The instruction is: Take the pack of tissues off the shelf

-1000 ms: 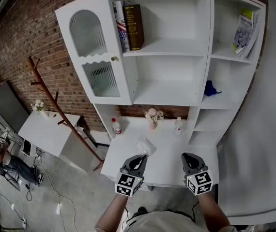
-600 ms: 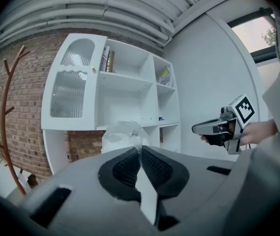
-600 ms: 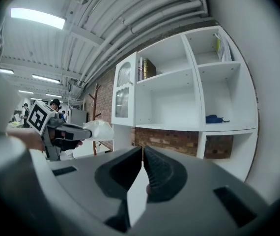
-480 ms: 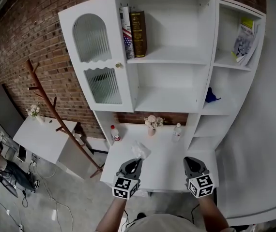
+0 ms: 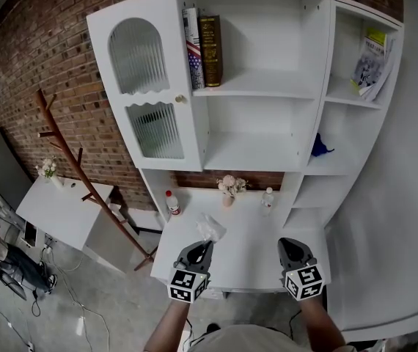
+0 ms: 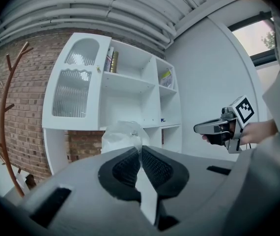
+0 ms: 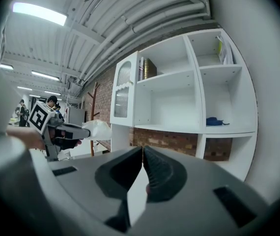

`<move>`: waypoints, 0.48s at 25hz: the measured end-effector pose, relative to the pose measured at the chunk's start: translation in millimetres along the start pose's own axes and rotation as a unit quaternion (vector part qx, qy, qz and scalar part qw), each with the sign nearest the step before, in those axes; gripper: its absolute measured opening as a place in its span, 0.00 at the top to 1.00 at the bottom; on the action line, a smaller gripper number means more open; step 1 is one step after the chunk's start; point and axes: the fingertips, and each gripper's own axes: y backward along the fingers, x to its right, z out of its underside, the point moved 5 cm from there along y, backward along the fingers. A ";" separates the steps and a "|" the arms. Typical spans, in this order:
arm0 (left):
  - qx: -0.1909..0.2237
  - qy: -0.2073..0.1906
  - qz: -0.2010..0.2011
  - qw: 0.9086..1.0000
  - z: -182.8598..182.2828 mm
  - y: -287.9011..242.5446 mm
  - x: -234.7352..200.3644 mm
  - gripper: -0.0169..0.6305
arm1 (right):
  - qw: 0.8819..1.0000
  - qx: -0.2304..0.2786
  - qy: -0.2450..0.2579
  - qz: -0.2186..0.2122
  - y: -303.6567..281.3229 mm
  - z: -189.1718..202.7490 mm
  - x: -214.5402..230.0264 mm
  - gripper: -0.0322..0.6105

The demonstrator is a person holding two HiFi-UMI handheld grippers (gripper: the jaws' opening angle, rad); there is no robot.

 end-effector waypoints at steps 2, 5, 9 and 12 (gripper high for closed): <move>0.001 -0.001 0.002 1.000 -1.1 -0.3 -1.6 0.93 | 1.000 0.001 -0.001 0.001 -0.8 -0.8 -0.3 0.90; 0.001 -0.002 0.003 1.000 -2.8 0.2 -3.7 0.93 | 1.000 0.003 -0.002 0.003 -1.0 -2.8 -0.4 0.90; 0.004 -0.005 0.005 1.000 -3.8 -0.3 -4.2 0.93 | 1.000 0.007 -0.001 0.005 -0.7 -4.1 1.5 0.90; 0.004 -0.005 0.006 1.000 -3.3 0.6 -4.5 0.93 | 1.000 0.007 -0.004 0.006 -0.1 -3.3 1.5 0.90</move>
